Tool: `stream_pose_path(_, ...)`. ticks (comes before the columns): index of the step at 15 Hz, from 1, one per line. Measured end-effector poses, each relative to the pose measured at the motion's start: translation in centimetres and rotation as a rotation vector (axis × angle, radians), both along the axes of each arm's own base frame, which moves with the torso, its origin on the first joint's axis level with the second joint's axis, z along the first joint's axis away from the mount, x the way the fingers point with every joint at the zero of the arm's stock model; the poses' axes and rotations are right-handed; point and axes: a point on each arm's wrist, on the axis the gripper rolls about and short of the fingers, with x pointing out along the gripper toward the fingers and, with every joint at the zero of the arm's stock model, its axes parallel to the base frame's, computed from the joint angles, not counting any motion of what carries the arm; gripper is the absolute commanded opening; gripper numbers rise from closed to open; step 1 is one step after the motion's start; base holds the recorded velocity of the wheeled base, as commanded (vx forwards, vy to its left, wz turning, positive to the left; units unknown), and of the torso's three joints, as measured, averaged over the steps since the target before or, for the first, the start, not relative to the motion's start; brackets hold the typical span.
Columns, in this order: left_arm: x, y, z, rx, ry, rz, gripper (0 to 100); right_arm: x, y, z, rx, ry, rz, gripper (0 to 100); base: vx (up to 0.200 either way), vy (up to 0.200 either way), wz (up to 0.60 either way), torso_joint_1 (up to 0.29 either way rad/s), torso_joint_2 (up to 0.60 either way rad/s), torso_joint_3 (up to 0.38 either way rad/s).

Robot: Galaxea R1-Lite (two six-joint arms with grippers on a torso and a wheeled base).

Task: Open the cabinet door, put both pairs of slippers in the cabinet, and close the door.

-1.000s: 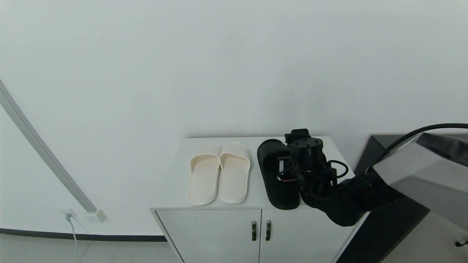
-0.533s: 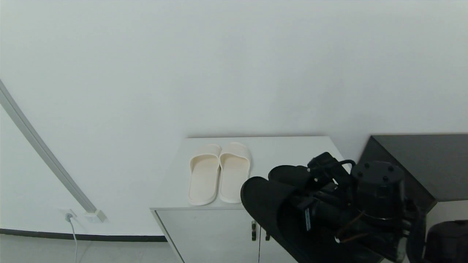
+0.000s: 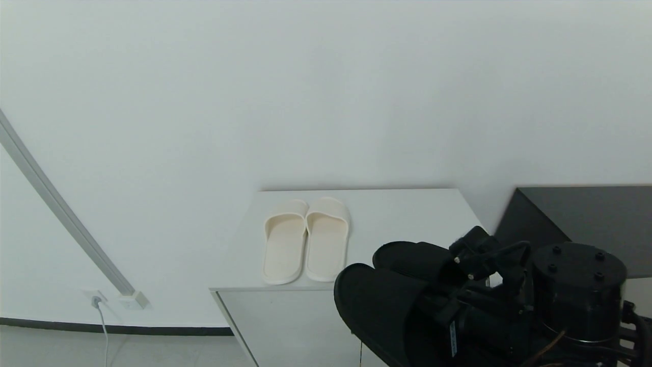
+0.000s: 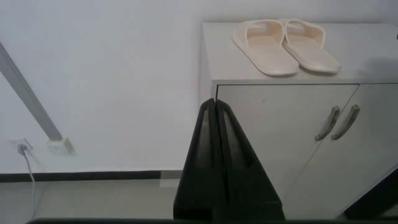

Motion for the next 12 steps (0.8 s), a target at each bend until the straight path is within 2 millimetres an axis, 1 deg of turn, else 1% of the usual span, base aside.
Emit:
stream_pose_path(3, 0.00, 0.00, 0.00, 0.001, 0.000, 0.000, 0, -0.12, -0.04, -0.01, 0.000, 0.000, 0.005, 0, -0.200, 0.000, 0.00, -0.007, 0.00, 0.007)
stream_pose_path(12, 0.00, 0.00, 0.00, 0.000, 0.000, 0.000, 0, -0.34, -0.24, -0.43, -0.016, 0.010, 0.006, 0, 0.000, 0.000, 0.00, 0.000, 0.00, 0.000)
